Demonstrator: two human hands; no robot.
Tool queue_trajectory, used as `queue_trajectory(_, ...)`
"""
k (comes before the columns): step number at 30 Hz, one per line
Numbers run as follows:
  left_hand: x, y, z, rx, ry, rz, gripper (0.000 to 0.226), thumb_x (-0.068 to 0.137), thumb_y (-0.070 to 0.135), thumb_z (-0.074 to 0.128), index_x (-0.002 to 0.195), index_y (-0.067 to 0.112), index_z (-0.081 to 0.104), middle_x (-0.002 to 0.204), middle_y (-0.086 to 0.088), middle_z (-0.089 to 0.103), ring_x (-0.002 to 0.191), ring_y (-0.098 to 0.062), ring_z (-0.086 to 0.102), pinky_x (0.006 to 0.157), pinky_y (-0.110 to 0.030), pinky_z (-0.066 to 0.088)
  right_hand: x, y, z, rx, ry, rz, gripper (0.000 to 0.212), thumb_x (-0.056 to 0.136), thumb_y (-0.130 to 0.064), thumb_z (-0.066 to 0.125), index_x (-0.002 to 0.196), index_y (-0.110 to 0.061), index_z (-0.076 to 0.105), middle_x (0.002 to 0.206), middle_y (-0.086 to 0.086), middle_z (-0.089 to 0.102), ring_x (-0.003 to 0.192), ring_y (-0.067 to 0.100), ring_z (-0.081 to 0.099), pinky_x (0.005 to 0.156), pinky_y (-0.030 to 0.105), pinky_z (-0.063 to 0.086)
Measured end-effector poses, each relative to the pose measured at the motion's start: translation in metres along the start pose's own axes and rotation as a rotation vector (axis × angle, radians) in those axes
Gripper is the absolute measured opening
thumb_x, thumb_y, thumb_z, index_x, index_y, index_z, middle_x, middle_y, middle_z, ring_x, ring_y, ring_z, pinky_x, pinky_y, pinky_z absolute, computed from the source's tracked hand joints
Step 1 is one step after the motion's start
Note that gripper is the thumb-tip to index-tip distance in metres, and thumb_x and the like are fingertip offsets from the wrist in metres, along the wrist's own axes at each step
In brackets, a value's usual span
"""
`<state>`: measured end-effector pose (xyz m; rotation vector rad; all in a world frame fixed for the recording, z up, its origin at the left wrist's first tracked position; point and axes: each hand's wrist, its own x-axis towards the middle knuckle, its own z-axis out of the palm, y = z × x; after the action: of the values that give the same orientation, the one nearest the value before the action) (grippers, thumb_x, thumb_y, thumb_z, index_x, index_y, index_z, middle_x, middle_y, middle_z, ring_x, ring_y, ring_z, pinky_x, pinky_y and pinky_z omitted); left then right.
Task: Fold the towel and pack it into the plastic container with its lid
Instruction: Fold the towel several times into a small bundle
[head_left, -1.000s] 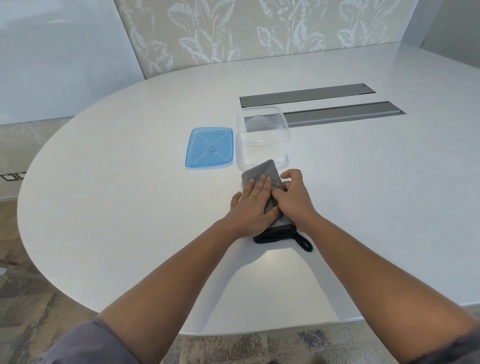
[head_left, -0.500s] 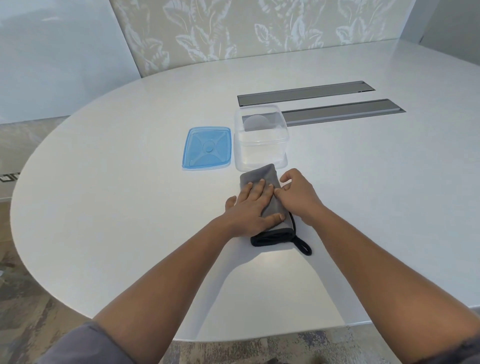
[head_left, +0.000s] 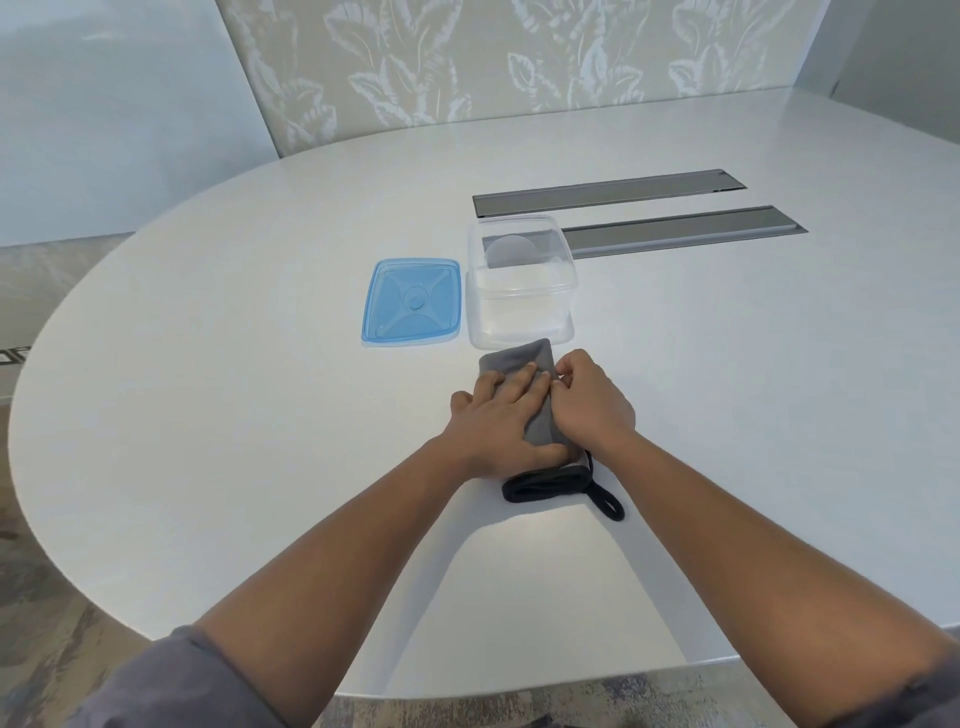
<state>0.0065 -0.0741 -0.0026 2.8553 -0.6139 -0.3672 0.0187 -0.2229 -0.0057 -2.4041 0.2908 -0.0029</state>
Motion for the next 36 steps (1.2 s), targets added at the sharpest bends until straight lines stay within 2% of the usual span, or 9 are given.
queue_trajectory(6,0.009,-0.003,-0.009,0.016,0.028,-0.003,0.065,0.097,0.043,0.02,0.161,0.04,0.01,0.169,0.011,0.013,0.148,-0.025,0.014,0.109,-0.051,0.017,-0.01,-0.006,0.001,-0.11,-0.016,-0.092,0.019,0.098,-0.025,0.04,0.113,-0.02,0.051,0.124,0.004,0.055,0.109,0.03,0.057,0.083,0.042,0.047)
queue_trajectory(9,0.017,-0.005,-0.012,0.108,0.114,0.017,0.057,0.102,0.042,0.028,0.158,0.042,0.02,0.156,0.008,0.032,0.135,-0.029,0.028,0.098,-0.047,0.024,-0.018,-0.018,0.004,-0.159,-0.046,-0.117,0.035,0.097,-0.021,0.036,0.129,-0.017,0.049,0.134,0.005,0.049,0.12,0.031,0.051,0.093,0.048,0.047)
queue_trajectory(11,0.022,-0.007,-0.01,0.133,0.148,0.024,0.054,0.103,0.044,0.031,0.156,0.042,0.025,0.15,0.008,0.037,0.129,-0.029,0.031,0.095,-0.046,0.026,-0.022,-0.014,0.011,-0.218,-0.016,-0.138,0.038,0.101,-0.026,0.032,0.135,-0.02,0.047,0.137,0.002,0.051,0.122,0.029,0.05,0.095,0.048,0.043)
queue_trajectory(15,0.03,-0.007,-0.004,0.099,0.14,0.007,0.056,0.105,0.044,0.022,0.16,0.039,0.017,0.162,0.008,0.023,0.139,-0.029,0.025,0.106,-0.048,0.024,-0.02,0.01,0.018,-0.259,0.037,-0.19,0.05,0.105,-0.042,0.022,0.147,-0.024,0.042,0.145,-0.005,0.053,0.136,0.018,0.043,0.103,0.045,0.032)
queue_trajectory(19,0.03,-0.013,0.003,0.112,0.171,0.039,0.059,0.103,0.045,0.016,0.161,0.041,0.009,0.171,0.012,-0.001,0.152,-0.027,0.005,0.117,-0.053,0.012,-0.018,0.013,0.018,-0.293,-0.039,-0.198,0.062,0.106,-0.046,0.015,0.162,-0.019,0.023,0.167,-0.005,0.03,0.155,0.017,0.019,0.12,0.048,0.015)
queue_trajectory(23,0.035,-0.019,0.002,0.188,0.166,0.045,0.062,0.102,0.047,0.011,0.163,0.037,0.004,0.171,0.014,0.005,0.157,-0.029,0.001,0.123,-0.053,0.005,-0.022,0.011,0.015,-0.287,-0.079,-0.206,0.066,0.107,-0.052,0.012,0.164,-0.02,0.011,0.172,-0.002,0.015,0.158,0.017,0.007,0.124,0.049,0.005)
queue_trajectory(29,0.044,-0.022,0.002,0.054,0.108,0.016,0.065,0.099,0.055,0.015,0.162,0.042,0.002,0.171,0.013,0.006,0.157,-0.029,0.005,0.123,-0.053,0.017,-0.026,0.013,0.012,-0.311,-0.102,-0.283,0.07,0.106,-0.055,0.011,0.164,-0.017,0.01,0.173,0.0,0.006,0.158,0.014,0.002,0.125,0.048,0.003)
queue_trajectory(32,0.045,-0.022,0.003,0.01,0.102,0.001,0.063,0.102,0.056,0.019,0.161,0.043,0.004,0.171,0.013,0.007,0.157,-0.028,0.003,0.123,-0.051,0.017,-0.029,0.016,0.01,-0.336,-0.124,-0.311,0.08,0.099,-0.063,0.004,0.165,-0.017,0.007,0.173,-0.001,0.004,0.158,0.012,0.0,0.125,0.05,0.0)
queue_trajectory(36,0.045,-0.018,-0.003,0.035,0.103,-0.031,0.06,0.103,0.056,0.019,0.16,0.044,0.009,0.169,0.01,0.017,0.151,-0.029,0.017,0.118,-0.049,0.023,-0.029,0.024,0.012,-0.356,-0.135,-0.339,0.096,0.09,-0.078,-0.002,0.165,-0.018,0.004,0.174,-0.001,0.0,0.158,0.012,-0.001,0.124,0.053,-0.001)
